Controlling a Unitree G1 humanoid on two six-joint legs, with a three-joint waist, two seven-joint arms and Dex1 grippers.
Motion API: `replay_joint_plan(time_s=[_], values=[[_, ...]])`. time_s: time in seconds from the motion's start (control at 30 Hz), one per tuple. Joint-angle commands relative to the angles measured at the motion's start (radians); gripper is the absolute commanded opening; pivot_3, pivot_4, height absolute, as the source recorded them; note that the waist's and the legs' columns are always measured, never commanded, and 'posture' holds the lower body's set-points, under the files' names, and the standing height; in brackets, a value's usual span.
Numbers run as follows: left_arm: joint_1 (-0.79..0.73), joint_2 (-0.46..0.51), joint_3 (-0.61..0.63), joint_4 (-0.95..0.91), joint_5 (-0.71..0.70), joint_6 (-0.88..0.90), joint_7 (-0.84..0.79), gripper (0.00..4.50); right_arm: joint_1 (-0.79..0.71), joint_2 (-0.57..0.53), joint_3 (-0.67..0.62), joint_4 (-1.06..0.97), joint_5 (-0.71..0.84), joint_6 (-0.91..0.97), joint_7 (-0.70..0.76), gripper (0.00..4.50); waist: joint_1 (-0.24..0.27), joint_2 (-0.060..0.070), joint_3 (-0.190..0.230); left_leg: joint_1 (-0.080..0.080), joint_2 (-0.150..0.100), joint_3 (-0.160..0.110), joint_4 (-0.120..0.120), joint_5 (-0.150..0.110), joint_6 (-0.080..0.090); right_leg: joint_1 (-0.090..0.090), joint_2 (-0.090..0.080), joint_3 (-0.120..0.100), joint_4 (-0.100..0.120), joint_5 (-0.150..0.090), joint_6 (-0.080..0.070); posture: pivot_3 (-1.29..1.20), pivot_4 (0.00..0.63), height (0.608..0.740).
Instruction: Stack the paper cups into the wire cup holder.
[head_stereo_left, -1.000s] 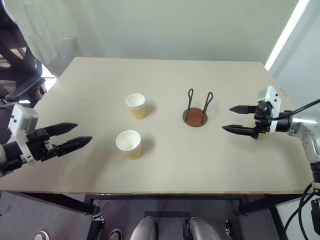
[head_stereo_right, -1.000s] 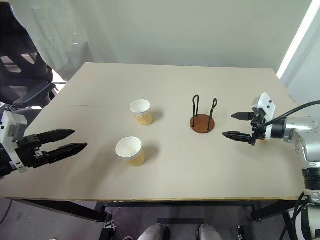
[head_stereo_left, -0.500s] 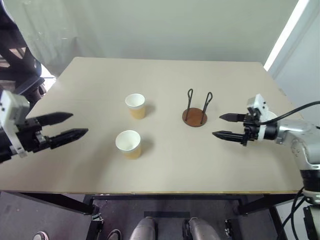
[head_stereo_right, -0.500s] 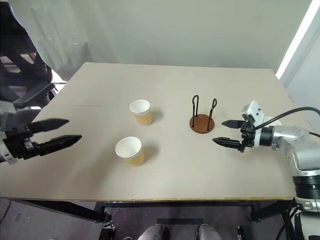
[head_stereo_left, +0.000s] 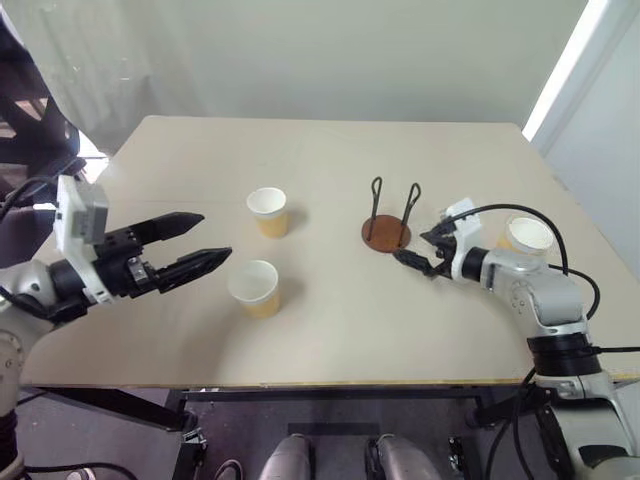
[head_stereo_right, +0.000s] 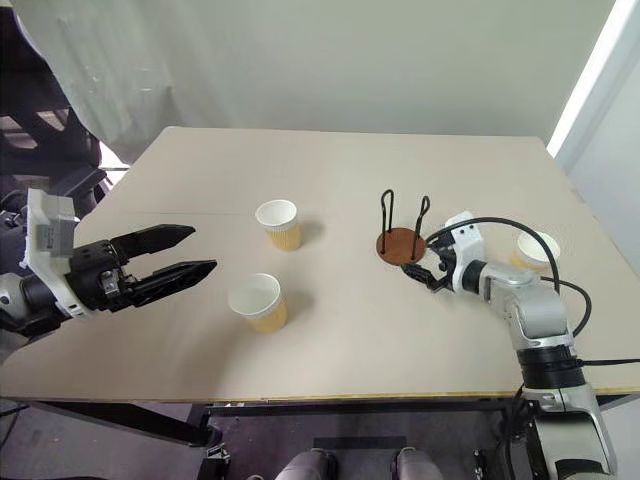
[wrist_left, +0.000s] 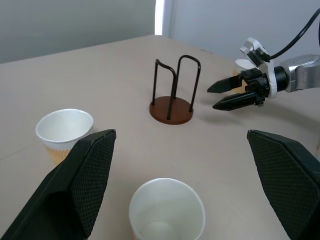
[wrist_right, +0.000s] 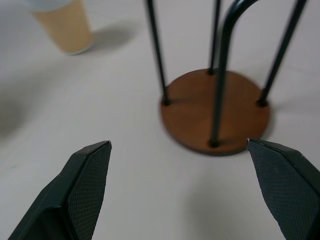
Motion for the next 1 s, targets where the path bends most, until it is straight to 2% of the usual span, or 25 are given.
replay_joint_plan(time_s=[0.03, 0.5, 0.6, 0.77, 0.93, 0.97, 1.0], values=[[-0.003, 0.007, 0.016, -0.033, 0.006, -0.03, 0.009, 4.5, -0.044, 0.034, -0.016, 0.045, -0.053, -0.073, -0.085, 4.47, 0.001, 0.0, 0.0, 0.0, 0.0, 0.0, 0.0, 0.0, 0.0, 0.0, 0.0, 0.0, 0.0, 0.0, 0.0, 0.0, 0.15, 0.74], [0.015, 0.011, 0.025, -0.05, 0.003, -0.036, 0.03, 4.5, -0.101, 0.158, -0.007, 0.233, -0.14, -0.311, -0.162, 4.47, 0.004, 0.0, 0.0, -0.002, 0.0, 0.0, 0.0, -0.004, -0.007, -0.002, 0.0, 0.0, 0.0, 0.0, 0.0, 0.0, 0.15, 0.74], [0.021, 0.012, 0.031, -0.054, 0.001, -0.035, 0.033, 4.5, -0.113, 0.17, -0.008, 0.263, -0.149, -0.339, -0.165, 3.88, 0.005, 0.0, 0.0, -0.002, 0.0, 0.0, 0.0, -0.006, -0.01, -0.002, 0.0, 0.0, 0.0, 0.0, 0.0, 0.0, 0.15, 0.74], [0.031, 0.016, 0.04, -0.053, 0.003, -0.038, 0.031, 4.5, -0.109, 0.179, -0.002, 0.265, -0.152, -0.344, -0.145, 2.06, 0.005, 0.0, 0.0, -0.002, 0.0, 0.0, -0.001, -0.007, -0.012, -0.002, 0.0, 0.0, 0.0, 0.0, -0.001, 0.0, 0.15, 0.74], [0.03, 0.022, 0.037, -0.045, 0.008, -0.041, 0.026, 4.5, -0.078, 0.143, 0.021, 0.217, -0.13, -0.312, -0.041, 0.32, 0.005, 0.0, 0.0, -0.002, 0.0, 0.0, -0.001, -0.008, -0.014, -0.002, 0.0, 0.0, 0.0, 0.0, -0.001, 0.0, 0.15, 0.74], [0.029, 0.024, 0.035, -0.043, 0.009, -0.041, 0.024, 4.5, -0.063, 0.126, 0.029, 0.19, -0.119, -0.294, 0.0, 0.04, 0.006, 0.0, 0.0, -0.002, 0.0, 0.0, -0.001, -0.009, -0.015, -0.002, 0.0, 0.0, 0.0, 0.0, -0.001, 0.0, 0.15, 0.74], [0.027, 0.026, 0.033, -0.041, 0.011, -0.041, 0.022, 4.5, -0.043, 0.104, 0.04, 0.151, -0.104, -0.272, 0.051, 0.04, 0.007, 0.0, 0.0, -0.002, 0.0, 0.0, -0.001, -0.009, -0.015, -0.002, 0.0, 0.0, 0.0, 0.0, -0.001, 0.0, 0.15, 0.74]])
